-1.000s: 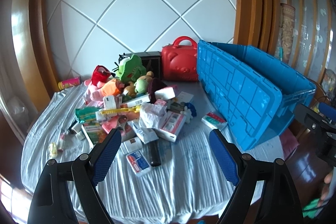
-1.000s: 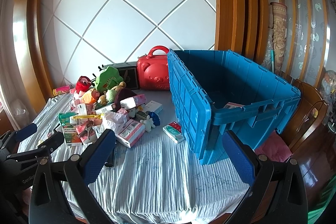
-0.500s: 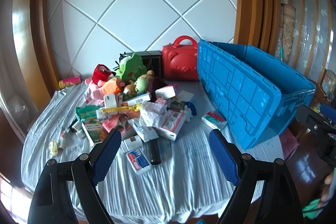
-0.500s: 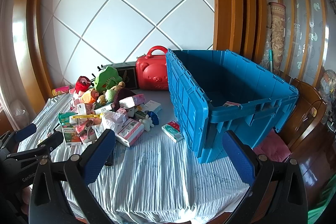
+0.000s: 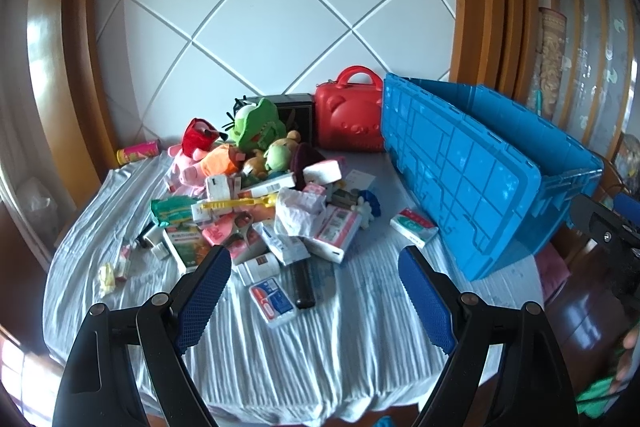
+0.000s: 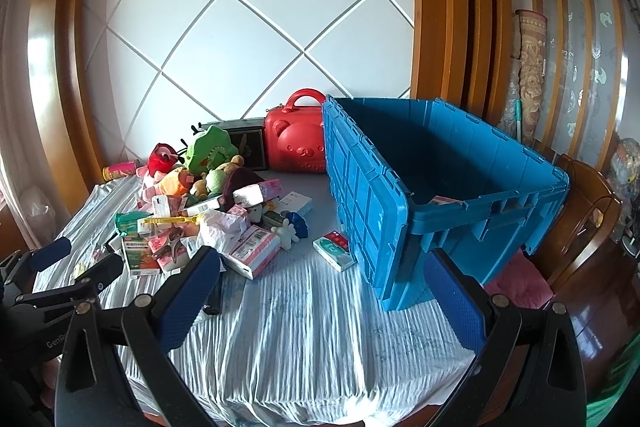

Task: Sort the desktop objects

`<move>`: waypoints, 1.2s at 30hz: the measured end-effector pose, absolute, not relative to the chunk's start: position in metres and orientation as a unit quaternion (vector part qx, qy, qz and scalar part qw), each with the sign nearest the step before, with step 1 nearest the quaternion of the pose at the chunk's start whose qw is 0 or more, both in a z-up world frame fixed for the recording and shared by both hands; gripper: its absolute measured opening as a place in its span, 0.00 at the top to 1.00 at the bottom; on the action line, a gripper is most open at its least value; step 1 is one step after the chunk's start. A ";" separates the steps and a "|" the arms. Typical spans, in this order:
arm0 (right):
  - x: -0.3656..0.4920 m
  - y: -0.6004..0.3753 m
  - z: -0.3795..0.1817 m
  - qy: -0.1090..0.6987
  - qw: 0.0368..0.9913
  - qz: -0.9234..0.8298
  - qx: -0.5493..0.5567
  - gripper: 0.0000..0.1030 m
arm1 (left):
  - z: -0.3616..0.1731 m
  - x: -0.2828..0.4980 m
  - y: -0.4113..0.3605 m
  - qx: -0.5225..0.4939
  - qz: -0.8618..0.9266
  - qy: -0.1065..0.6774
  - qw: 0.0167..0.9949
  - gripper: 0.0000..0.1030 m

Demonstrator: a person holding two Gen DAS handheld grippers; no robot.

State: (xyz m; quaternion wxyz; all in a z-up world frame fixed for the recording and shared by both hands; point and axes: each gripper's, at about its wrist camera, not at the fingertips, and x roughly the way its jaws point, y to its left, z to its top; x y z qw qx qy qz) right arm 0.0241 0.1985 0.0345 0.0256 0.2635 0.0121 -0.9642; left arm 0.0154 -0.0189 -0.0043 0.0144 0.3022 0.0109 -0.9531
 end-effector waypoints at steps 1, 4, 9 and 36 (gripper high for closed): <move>0.025 0.196 0.034 0.014 0.026 -0.964 0.264 0.00 | -0.005 0.016 -0.021 0.303 -0.953 0.011 0.015 0.16; 0.025 0.185 0.033 0.018 0.030 -0.963 0.268 0.00 | -0.009 0.018 -0.032 0.306 -0.952 0.014 0.020 0.16; 0.024 0.161 0.028 0.030 0.041 -0.960 0.277 0.00 | -0.018 0.020 -0.053 0.314 -0.949 0.023 0.029 0.16; -0.176 0.085 -0.180 0.043 0.157 -0.848 0.504 0.00 | -0.228 -0.134 -0.141 0.532 -0.830 0.078 0.149 0.16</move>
